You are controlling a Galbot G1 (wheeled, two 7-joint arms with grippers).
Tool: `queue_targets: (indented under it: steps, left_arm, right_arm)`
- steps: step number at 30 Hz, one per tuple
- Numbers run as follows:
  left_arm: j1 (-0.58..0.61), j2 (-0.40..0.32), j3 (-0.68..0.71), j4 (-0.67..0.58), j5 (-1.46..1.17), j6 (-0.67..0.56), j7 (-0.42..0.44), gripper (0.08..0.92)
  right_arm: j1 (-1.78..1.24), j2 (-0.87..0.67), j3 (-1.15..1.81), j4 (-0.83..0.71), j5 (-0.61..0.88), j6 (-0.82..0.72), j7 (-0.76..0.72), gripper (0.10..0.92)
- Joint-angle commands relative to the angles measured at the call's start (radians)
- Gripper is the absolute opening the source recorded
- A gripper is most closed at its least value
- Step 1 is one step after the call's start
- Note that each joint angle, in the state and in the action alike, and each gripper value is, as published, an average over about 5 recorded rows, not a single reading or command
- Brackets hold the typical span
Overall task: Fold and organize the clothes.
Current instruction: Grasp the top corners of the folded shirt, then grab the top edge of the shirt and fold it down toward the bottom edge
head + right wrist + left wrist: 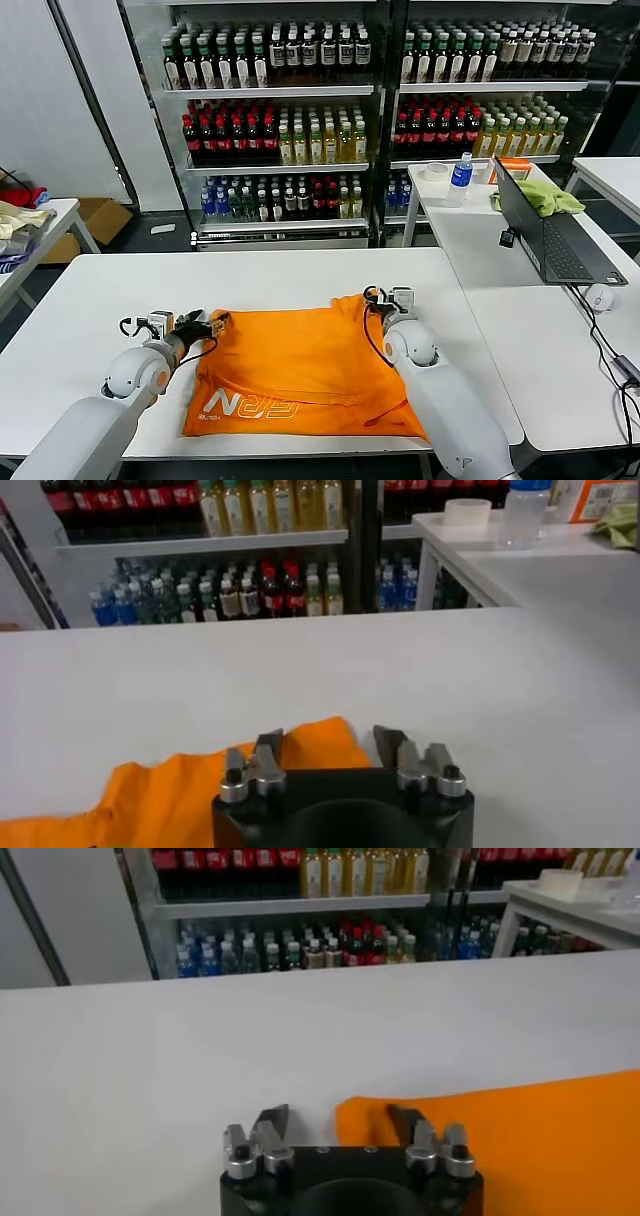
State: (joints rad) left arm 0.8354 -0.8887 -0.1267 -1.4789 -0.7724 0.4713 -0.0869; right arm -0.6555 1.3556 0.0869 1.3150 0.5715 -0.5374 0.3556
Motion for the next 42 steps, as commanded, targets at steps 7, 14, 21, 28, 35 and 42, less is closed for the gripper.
queue_targets:
  steps: [7,14,21,28,35,42]
  left_arm:
    - [0.03,-0.012,-0.01,-0.011,0.004,-0.019,0.012,0.386]
    - [0.039,0.005,-0.025,-0.039,0.001,-0.033,0.029,0.186]
    - [0.095,0.022,-0.073,-0.11,-0.006,-0.073,0.044,0.08]
    - [0.225,0.056,-0.158,-0.236,-0.017,-0.094,0.048,0.08]
    - [0.347,0.078,-0.236,-0.337,-0.016,-0.098,0.054,0.08]
    - [0.419,0.066,-0.263,-0.391,-0.004,-0.104,0.048,0.08]
  right_arm:
    - [-0.016,-0.006,0.007,0.003,0.012,0.018,-0.028,0.299]
    - [-0.024,-0.024,0.025,0.08,0.056,0.038,-0.044,0.124]
    - [-0.093,-0.088,0.032,0.287,0.105,0.0,-0.007,0.111]
    - [-0.213,-0.157,0.067,0.468,0.113,-0.014,-0.002,0.111]
    - [-0.372,-0.178,0.118,0.576,0.094,-0.013,-0.012,0.111]
    - [-0.488,-0.205,0.133,0.652,0.013,0.011,-0.032,0.111]
